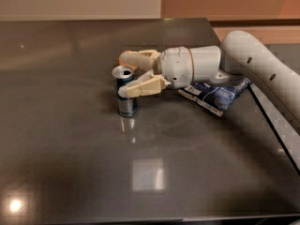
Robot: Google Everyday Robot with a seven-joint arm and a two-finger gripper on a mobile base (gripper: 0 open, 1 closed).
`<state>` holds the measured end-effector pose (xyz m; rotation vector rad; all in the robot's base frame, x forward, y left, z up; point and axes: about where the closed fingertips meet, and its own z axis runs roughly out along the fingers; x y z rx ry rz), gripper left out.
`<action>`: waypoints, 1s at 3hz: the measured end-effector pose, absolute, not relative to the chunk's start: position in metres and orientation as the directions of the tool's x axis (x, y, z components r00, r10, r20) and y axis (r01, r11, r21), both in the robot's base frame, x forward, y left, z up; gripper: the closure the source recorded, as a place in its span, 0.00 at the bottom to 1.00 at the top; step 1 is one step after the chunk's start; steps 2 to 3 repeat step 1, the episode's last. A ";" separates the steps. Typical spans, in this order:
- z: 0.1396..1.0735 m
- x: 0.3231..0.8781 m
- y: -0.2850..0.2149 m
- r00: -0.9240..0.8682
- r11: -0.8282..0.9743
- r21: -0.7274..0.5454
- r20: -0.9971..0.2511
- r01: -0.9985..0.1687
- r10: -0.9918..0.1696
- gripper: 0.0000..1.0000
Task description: Place redbull can upright
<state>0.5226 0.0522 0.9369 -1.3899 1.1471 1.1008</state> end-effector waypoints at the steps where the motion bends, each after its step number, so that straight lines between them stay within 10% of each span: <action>1: 0.937 0.522 0.053 0.141 -0.069 -0.135 -0.985 -0.988 -0.095 0.00; 3: 0.937 0.522 0.053 0.141 -0.069 -0.135 -0.985 -0.988 -0.095 0.00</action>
Offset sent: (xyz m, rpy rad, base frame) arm 0.0000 0.0000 0.0000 0.0000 0.0000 0.0000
